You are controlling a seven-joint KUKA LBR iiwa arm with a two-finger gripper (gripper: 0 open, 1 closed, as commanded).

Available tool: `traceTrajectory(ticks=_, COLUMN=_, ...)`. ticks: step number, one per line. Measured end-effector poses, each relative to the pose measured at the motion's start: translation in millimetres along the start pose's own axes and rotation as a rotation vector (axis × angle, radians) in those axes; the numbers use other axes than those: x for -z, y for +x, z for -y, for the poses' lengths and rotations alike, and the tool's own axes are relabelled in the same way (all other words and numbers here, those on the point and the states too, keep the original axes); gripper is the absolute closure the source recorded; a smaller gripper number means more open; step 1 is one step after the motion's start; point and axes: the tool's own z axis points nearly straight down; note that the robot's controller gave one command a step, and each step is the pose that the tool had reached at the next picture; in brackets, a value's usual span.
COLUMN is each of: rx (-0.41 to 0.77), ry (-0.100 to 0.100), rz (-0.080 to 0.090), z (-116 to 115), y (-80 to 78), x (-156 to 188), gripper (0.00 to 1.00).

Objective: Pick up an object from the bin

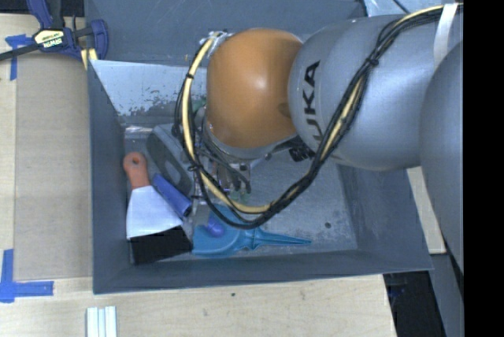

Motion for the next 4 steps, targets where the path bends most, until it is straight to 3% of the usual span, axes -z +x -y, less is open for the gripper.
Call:
traceTrajectory(ticks=1, rx=0.0, ry=0.0, rz=0.0, z=0.0, y=0.0, x=0.0, gripper=0.0)
traceTrajectory(ticks=2, rx=-0.139, ry=-0.002, rz=0.005, z=-29.2, y=7.5, x=-37.8, gripper=0.0)
traceTrajectory(ticks=3, rx=-0.127, ry=0.001, rz=-0.002, z=-44.2, y=12.2, x=-66.8, gripper=0.0)
traceTrajectory(ticks=4, rx=-0.2, ry=0.0, rz=-0.001, z=-48.8, y=17.8, x=50.4, gripper=0.0)
